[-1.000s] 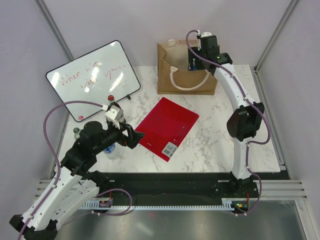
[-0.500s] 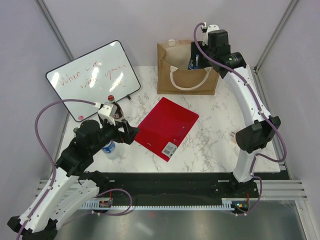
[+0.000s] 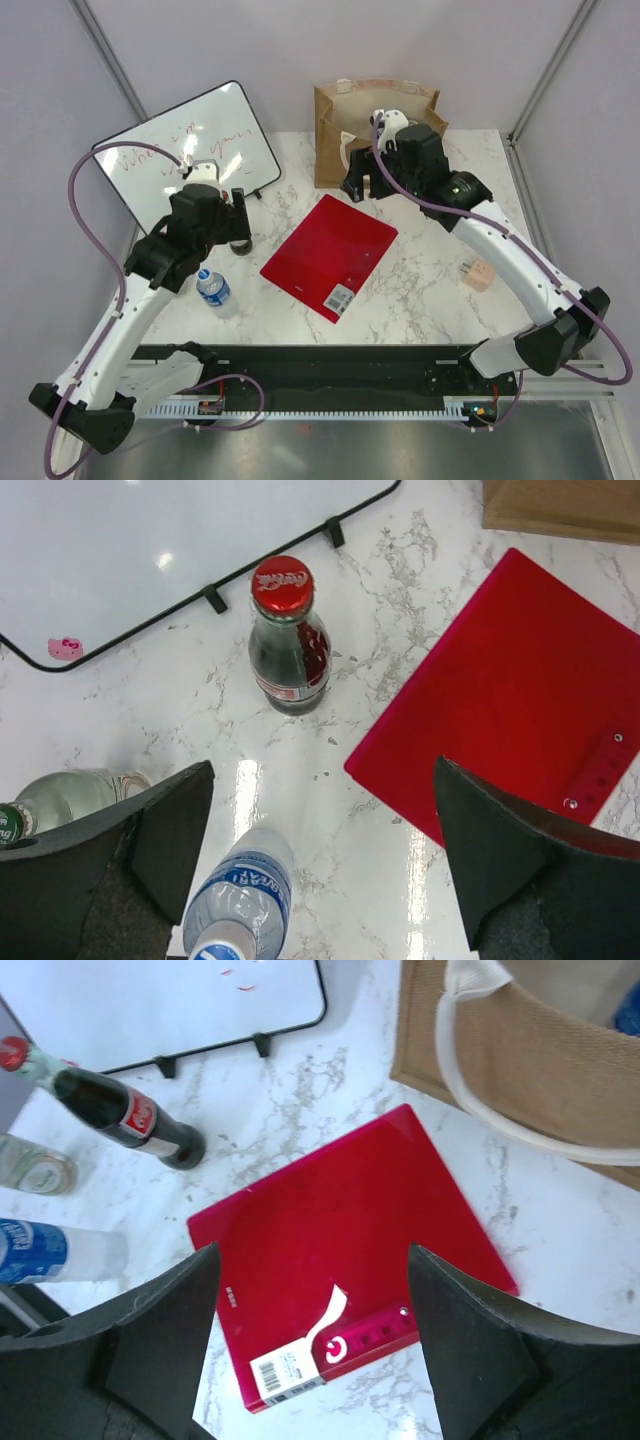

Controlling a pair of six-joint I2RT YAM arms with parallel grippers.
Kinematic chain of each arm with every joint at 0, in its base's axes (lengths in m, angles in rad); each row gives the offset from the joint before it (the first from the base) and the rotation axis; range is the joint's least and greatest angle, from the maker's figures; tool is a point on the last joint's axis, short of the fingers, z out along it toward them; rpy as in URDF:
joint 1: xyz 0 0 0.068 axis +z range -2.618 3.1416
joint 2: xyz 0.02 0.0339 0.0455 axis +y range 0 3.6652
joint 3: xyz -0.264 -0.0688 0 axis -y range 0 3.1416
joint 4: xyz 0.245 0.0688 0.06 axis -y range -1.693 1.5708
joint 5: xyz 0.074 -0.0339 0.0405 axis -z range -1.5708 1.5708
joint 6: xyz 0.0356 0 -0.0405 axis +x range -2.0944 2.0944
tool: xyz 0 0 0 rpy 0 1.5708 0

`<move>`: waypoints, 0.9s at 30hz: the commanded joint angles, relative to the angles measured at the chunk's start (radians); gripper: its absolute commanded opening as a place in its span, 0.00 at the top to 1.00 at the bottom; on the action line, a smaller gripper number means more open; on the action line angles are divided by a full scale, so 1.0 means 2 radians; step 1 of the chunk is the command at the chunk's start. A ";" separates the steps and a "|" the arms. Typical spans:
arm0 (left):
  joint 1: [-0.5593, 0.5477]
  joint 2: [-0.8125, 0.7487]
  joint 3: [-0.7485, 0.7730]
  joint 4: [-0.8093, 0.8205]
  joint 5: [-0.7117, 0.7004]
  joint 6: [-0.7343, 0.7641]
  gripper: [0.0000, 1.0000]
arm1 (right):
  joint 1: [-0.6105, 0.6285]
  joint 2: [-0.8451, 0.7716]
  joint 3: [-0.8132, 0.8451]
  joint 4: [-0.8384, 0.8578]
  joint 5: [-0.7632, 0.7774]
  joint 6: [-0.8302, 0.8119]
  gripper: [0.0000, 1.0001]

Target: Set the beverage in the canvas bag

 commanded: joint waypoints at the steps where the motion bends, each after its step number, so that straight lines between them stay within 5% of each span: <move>1: 0.053 0.037 0.047 -0.016 0.031 -0.002 0.04 | 0.006 -0.054 -0.063 0.087 -0.034 0.026 0.18; 27: 0.104 0.138 -0.093 0.240 0.025 -0.015 0.05 | 0.012 -0.131 -0.148 0.131 -0.090 0.030 0.17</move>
